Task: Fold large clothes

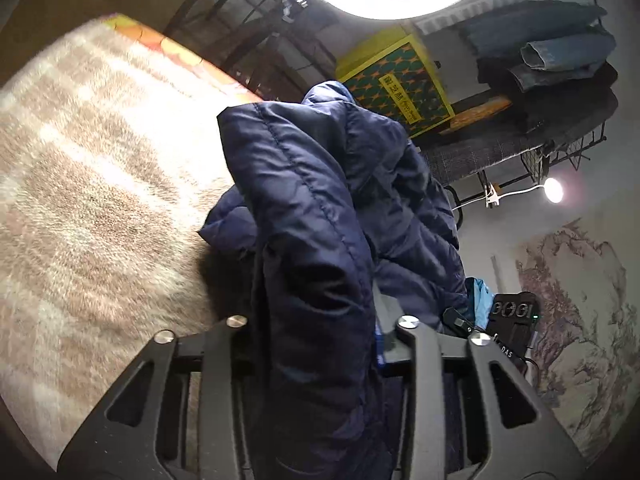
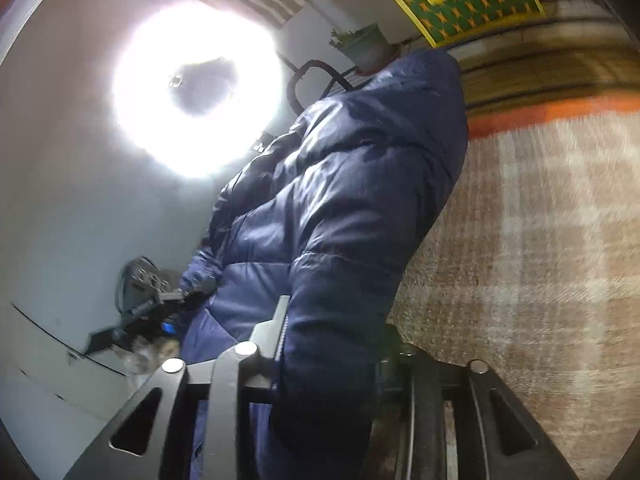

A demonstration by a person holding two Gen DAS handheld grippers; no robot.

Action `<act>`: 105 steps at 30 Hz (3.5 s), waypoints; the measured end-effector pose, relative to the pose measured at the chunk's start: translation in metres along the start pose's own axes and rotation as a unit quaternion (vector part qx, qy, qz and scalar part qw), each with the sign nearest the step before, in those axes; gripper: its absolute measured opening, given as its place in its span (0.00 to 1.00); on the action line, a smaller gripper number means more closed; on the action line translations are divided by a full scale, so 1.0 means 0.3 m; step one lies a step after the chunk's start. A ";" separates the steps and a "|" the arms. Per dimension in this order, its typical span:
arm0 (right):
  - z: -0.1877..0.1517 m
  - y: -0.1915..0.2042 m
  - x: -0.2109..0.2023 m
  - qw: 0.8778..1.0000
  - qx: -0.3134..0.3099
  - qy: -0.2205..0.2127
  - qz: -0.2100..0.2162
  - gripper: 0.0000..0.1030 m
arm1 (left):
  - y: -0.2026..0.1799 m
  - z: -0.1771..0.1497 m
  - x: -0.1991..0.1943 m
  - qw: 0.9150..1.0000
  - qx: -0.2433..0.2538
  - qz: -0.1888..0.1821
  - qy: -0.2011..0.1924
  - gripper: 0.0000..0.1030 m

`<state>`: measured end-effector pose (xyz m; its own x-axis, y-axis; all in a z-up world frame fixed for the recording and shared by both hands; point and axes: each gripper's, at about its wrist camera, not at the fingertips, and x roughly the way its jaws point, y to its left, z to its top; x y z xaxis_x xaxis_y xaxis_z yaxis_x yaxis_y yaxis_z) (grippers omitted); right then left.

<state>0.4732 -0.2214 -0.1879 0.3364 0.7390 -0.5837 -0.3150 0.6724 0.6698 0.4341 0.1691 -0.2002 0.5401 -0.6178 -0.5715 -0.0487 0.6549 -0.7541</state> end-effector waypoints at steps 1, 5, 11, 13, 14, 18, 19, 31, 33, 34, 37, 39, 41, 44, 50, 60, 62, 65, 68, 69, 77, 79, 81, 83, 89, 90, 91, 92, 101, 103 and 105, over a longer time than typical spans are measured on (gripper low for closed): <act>0.001 0.021 -0.006 1.000 -0.012 0.001 -0.013 0.27 | -0.037 -0.012 -0.014 1.000 0.013 0.011 -0.006 0.27; -0.002 0.103 -0.062 0.997 -0.045 0.003 -0.054 0.22 | -0.140 -0.057 -0.050 0.999 0.033 0.019 -0.014 0.21; -0.058 0.180 -0.263 0.992 -0.084 0.009 -0.094 0.20 | -0.287 -0.186 -0.070 0.999 0.047 0.014 -0.002 0.19; -0.086 0.192 -0.337 0.990 -0.093 0.010 -0.107 0.20 | -0.329 -0.238 -0.071 0.999 0.046 0.009 0.008 0.18; -0.101 0.199 -0.375 0.989 -0.097 0.010 -0.113 0.20 | -0.360 -0.276 -0.069 0.999 0.049 0.009 0.014 0.18; -0.160 0.215 -0.516 0.984 -0.115 0.012 -0.135 0.20 | -0.471 -0.394 -0.060 0.998 0.059 0.012 0.037 0.18; -0.183 0.214 -0.558 0.983 -0.119 0.014 -0.142 0.20 | -0.504 -0.427 -0.060 0.997 0.064 0.014 0.042 0.18; -0.329 0.164 -1.001 0.972 -0.135 -0.017 -0.190 0.19 | -0.943 -0.690 -0.001 0.987 0.131 0.011 0.090 0.16; -0.337 0.150 -1.094 0.970 -0.136 -0.028 -0.198 0.19 | -1.036 -0.718 0.025 0.986 0.140 0.000 0.090 0.16; -0.333 0.145 -1.132 0.969 -0.139 -0.033 -0.204 0.19 | -1.070 -0.733 0.034 0.986 0.143 -0.004 0.090 0.16; -0.321 0.117 -1.257 0.962 -0.149 -0.045 -0.225 0.19 | -1.192 -0.772 0.100 0.984 0.156 -0.020 0.088 0.16; -0.301 0.091 -1.343 0.957 -0.152 -0.053 -0.240 0.18 | -1.283 -0.799 0.168 0.982 0.164 -0.033 0.089 0.16; -0.275 0.057 -1.421 0.953 -0.154 -0.061 -0.254 0.18 | -1.364 -0.820 0.235 0.981 0.168 -0.042 0.090 0.16; -0.238 -0.008 -1.539 0.948 -0.156 -0.075 -0.268 0.18 | -1.484 -0.854 0.357 0.977 0.187 -0.051 0.092 0.16; -0.135 -0.170 -1.704 0.939 -0.151 -0.108 -0.290 0.18 | -1.672 -0.862 0.607 0.972 0.201 -0.066 0.100 0.16; 0.021 -0.346 -1.839 0.918 -0.160 -0.138 -0.336 0.17 | -1.839 -0.856 0.893 0.968 0.218 -0.079 0.093 0.16; 0.048 -0.376 -1.833 0.914 -0.166 -0.136 -0.345 0.17 | -1.849 -0.853 0.923 0.969 0.219 -0.077 0.088 0.16; 0.076 -0.421 -1.819 0.908 -0.176 -0.131 -0.356 0.17 | -1.853 -0.851 0.959 0.968 0.224 -0.071 0.083 0.16; 0.107 -0.468 -1.793 0.904 -0.184 -0.123 -0.365 0.17 | -1.851 -0.849 1.011 0.968 0.233 -0.059 0.075 0.16; 0.116 -0.485 -1.781 0.903 -0.187 -0.121 -0.368 0.17 | -1.844 -0.846 1.034 0.968 0.234 -0.053 0.072 0.16; 0.137 -0.672 -1.656 0.889 -0.183 -0.097 -0.409 0.27 | -1.730 -0.816 1.154 0.972 0.224 -0.014 0.068 0.16; 0.138 -0.740 -1.637 0.875 -0.171 -0.081 -0.445 0.43 | -1.708 -0.814 1.169 0.974 0.217 -0.008 0.069 0.19; 0.134 -0.808 -1.612 0.848 -0.159 -0.056 -0.502 0.64 | -1.696 -0.814 1.179 0.974 0.214 -0.001 0.068 0.25; 0.121 -0.856 -1.613 0.821 -0.148 -0.042 -0.550 0.63 | -1.692 -0.818 1.183 0.975 0.210 0.005 0.069 0.32; 0.033 -0.824 -1.743 0.848 -0.102 -0.101 -0.511 0.64 | -1.687 -0.800 1.148 0.975 0.210 0.012 0.065 0.40; 0.005 -0.816 -1.763 0.853 -0.092 -0.107 -0.502 0.64 | -1.688 -0.792 1.135 0.976 0.207 0.013 0.061 0.40; -0.031 -0.804 -1.783 0.859 -0.083 -0.115 -0.493 0.64 | -1.689 -0.787 1.115 0.977 0.205 0.014 0.053 0.40; -0.065 -0.797 -1.797 0.864 -0.076 -0.119 -0.483 0.65 | -1.693 -0.780 1.088 0.977 0.208 0.018 0.041 0.40; -0.500 -0.767 -1.930 0.906 0.115 -0.177 -0.367 0.74 | -1.818 -0.743 0.967 0.959 0.280 0.003 -0.041 0.40; -0.542 -0.799 -1.913 0.923 0.159 -0.172 -0.304 0.64 | -1.829 -0.733 1.003 0.958 0.284 0.013 -0.040 0.40; -0.551 -0.820 -1.886 0.931 0.184 -0.169 -0.265 0.57 | -1.824 -0.731 1.054 0.956 0.290 0.036 -0.034 0.40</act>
<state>0.2137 -0.7982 -0.0983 0.6385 0.2104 -0.7403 0.2785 0.8335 0.4771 0.4474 -0.4800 -0.0391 0.6068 -0.5452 -0.5784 0.3753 0.8379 -0.3962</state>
